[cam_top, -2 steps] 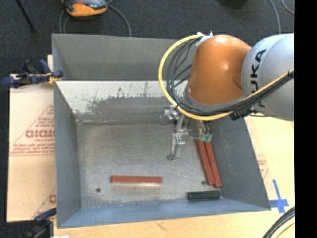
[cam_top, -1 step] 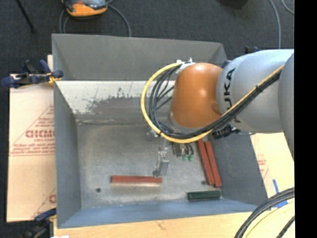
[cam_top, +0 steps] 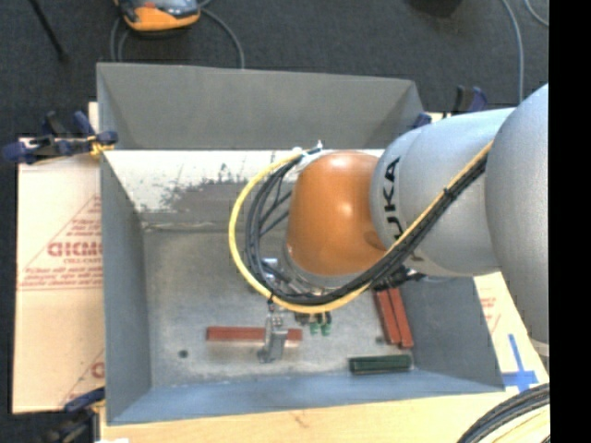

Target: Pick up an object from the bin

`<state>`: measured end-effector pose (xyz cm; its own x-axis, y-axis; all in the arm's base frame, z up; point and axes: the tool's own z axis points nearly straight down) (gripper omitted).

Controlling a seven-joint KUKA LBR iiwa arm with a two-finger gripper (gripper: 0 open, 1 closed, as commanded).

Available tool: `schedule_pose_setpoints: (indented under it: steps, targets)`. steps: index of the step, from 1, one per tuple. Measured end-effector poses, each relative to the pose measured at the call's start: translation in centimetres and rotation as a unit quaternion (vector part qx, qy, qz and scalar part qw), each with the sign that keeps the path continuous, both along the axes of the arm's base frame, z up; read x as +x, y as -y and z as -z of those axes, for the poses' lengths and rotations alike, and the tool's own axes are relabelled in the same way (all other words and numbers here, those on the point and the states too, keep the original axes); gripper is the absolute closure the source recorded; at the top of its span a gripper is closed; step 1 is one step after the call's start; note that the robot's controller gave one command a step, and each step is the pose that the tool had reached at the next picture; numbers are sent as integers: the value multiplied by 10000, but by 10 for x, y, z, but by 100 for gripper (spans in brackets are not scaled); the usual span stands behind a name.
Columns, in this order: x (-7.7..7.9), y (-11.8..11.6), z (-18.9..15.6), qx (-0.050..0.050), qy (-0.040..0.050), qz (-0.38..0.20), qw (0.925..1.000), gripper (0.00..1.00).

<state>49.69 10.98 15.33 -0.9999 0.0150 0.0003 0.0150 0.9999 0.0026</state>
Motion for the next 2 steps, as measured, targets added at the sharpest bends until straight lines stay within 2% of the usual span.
schedule_pose_setpoints:
  steps: [1,2]
  targets:
    - [8,6,21,-9,5,229,9997,0]
    - [-3,20,70,-9,11,1569,9876,0]
